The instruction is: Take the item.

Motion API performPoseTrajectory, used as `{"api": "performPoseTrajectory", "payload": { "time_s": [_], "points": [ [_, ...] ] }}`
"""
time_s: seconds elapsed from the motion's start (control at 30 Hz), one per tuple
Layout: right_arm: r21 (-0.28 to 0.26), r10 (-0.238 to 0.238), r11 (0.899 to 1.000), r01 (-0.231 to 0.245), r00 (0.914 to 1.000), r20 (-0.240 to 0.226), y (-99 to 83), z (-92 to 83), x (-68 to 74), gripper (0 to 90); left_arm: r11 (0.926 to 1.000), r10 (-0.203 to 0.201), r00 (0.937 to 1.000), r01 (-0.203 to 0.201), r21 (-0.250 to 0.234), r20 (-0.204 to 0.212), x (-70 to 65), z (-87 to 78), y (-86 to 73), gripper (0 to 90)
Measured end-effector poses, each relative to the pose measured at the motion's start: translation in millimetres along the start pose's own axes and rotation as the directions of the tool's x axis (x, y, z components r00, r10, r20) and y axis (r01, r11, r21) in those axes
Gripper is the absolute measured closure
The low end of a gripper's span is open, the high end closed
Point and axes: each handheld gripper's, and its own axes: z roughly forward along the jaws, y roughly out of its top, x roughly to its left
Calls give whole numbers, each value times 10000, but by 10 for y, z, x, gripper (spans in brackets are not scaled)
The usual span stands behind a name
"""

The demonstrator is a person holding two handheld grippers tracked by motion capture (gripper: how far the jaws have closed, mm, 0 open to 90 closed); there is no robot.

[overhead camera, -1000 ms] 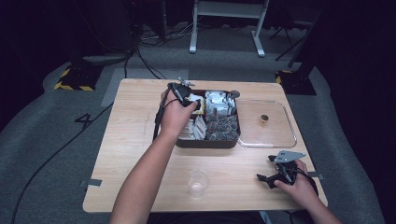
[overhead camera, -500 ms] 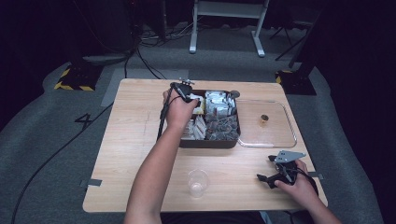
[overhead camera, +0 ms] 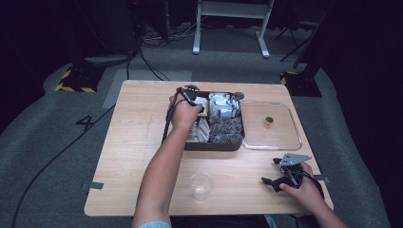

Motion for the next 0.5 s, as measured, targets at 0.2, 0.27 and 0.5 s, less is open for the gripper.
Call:
{"api": "performPoseTrajectory", "payload": {
  "time_s": [0.2,0.27,0.5],
  "points": [
    [-6,-13,10000,13,10000,2,-1,-1,2,23,9985,187,9997,-196,515,173,-17,90,2,621],
    [-18,-20,10000,20,10000,-1,-2,-2,2,26,9981,183,9996,-194,587,192,-23,117,4,625],
    [-50,-61,10000,61,10000,-11,-7,-9,5,35,9970,180,9996,-195,755,209,-3,201,8,654]
  ]
}}
